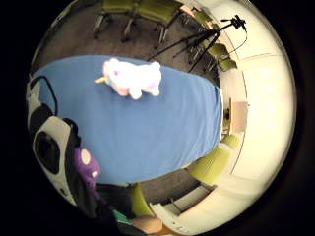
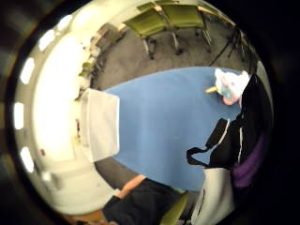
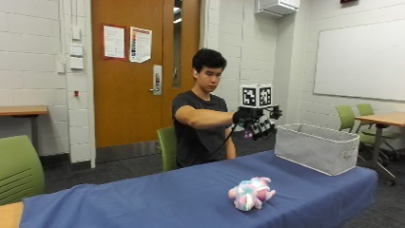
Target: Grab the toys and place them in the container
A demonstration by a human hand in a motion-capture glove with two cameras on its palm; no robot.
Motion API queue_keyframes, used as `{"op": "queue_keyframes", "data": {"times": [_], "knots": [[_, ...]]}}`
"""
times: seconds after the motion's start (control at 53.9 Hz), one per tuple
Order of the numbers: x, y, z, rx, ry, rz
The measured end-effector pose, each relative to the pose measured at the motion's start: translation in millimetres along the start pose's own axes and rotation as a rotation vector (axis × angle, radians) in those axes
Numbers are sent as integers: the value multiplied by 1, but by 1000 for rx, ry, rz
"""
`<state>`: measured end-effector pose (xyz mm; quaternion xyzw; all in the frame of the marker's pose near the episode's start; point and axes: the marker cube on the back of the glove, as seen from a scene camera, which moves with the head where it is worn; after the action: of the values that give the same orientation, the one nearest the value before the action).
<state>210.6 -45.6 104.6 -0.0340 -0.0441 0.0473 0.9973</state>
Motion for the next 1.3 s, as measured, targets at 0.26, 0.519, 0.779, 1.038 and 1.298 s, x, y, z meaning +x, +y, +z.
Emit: {"op": "queue_keyframes", "data": {"times": [0.26, 0.519, 0.779, 1.038, 1.298], "knots": [[-117, -17, -57, 49, -34, -173], [-268, -2, -98, 106, -21, -493], [-392, 11, -98, 89, -93, -525], [-376, -13, -80, 94, -100, -560], [-390, -2, -60, -69, -13, -483]]}}
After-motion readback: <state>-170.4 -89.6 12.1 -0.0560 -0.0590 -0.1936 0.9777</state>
